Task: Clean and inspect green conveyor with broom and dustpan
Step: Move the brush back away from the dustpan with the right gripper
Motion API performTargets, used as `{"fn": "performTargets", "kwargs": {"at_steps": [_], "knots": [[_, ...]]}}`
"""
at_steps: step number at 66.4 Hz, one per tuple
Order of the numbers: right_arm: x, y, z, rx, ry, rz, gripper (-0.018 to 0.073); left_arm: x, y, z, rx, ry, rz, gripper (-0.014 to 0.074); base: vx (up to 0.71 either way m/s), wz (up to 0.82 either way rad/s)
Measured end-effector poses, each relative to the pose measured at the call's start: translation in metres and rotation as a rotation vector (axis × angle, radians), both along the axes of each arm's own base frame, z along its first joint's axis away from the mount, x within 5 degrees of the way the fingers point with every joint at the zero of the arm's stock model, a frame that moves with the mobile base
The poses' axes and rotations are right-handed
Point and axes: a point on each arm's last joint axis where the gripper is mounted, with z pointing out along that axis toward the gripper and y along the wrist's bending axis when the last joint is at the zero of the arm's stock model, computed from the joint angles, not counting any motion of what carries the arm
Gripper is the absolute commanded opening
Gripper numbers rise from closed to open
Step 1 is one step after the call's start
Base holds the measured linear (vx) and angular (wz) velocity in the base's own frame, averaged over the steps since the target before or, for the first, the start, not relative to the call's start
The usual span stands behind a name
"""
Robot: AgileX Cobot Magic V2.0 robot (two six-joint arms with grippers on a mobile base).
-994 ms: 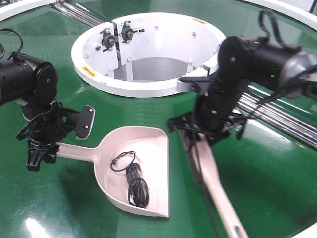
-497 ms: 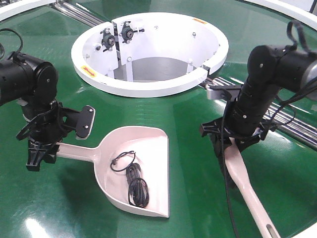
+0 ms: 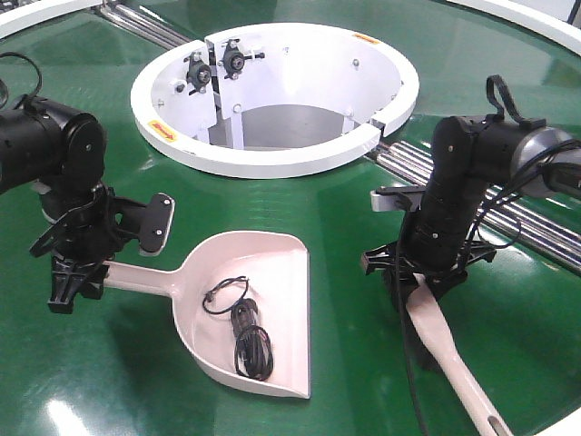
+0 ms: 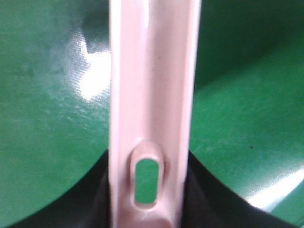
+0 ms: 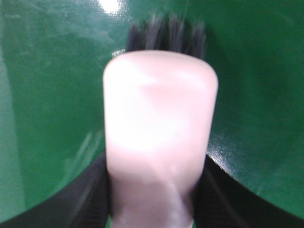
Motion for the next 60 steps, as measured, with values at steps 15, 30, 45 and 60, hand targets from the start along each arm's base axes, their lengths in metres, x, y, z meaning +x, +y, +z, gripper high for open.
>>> {"fn": "performTargets", "kwargs": {"at_steps": [15, 30, 45, 60], "knots": [[0.0001, 0.0001, -0.0015, -0.001, 0.006, 0.0, -0.0002, 0.0, 0.0, 0.0, 0.0, 0.0, 0.0, -0.0022, 0.0, 0.0], [0.0001, 0.0001, -0.0015, -0.001, 0.006, 0.0, 0.0009, 0.0, 0.0, 0.0, 0.0, 0.0, 0.0, -0.0022, 0.0, 0.0], [0.0002, 0.0004, -0.0024, 0.001, 0.011, -0.001, 0.0106, 0.0, 0.0, 0.0, 0.0, 0.0, 0.0, -0.0022, 0.0, 0.0], [0.0002, 0.0004, -0.0024, 0.001, 0.011, -0.002, 0.0347, 0.0, 0.0, 0.0, 0.0, 0.0, 0.0, -0.0022, 0.0, 0.0]]}}
